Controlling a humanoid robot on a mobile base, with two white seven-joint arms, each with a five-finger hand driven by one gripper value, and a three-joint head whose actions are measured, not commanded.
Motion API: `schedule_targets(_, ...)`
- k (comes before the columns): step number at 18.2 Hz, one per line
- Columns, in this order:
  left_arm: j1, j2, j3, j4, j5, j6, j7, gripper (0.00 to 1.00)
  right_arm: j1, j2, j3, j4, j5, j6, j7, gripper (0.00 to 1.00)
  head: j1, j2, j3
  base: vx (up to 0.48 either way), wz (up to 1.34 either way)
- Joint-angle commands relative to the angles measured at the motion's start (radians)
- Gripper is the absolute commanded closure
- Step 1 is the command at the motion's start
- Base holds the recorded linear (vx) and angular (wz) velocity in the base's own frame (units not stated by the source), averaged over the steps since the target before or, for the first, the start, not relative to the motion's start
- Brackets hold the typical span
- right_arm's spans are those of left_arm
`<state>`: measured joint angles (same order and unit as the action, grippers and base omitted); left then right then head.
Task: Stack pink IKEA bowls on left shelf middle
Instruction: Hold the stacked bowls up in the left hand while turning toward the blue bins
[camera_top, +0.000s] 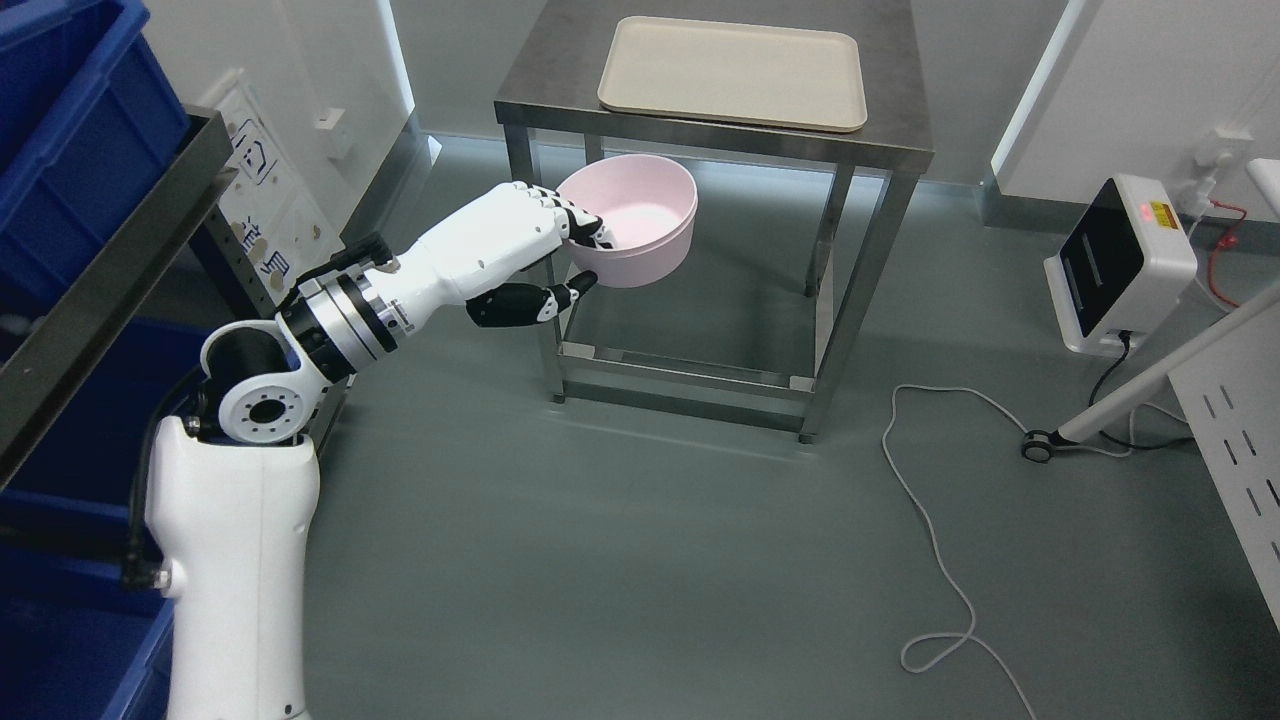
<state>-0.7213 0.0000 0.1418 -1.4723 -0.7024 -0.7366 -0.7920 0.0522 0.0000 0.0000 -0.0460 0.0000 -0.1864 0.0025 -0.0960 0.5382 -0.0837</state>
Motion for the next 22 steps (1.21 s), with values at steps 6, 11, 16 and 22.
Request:
schedule_targets(6,-0.041,0.017,0.002,0.000,-0.002,0.017,0.003,0.97,0.000,-0.017,-0.009,0.000,0.008,0.001,0.001,0.00,0.0000,0.000,0.000,-0.217,0.14)
schedule_targets(11,-0.047,0.017,0.002,0.000,-0.003,0.023,0.005,0.97,0.000,-0.017,-0.011,0.000,0.008,0.001,0.001,0.00,0.0000,0.000,0.000,-0.230,0.57)
schedule_targets(16,-0.058,0.017,0.002,0.000,-0.003,0.029,0.008,0.97,0.000,-0.017,-0.009,0.000,0.008,0.001,0.001,0.00,0.0000,0.000,0.000,-0.196,1.05)
schedule_targets(22,-0.160,0.017,0.001,0.000,-0.003,0.055,0.010,0.97,0.000,-0.017,-0.009,0.000,0.008,0.001,0.001,0.00,0.0000,0.000,0.000,-0.100,1.09)
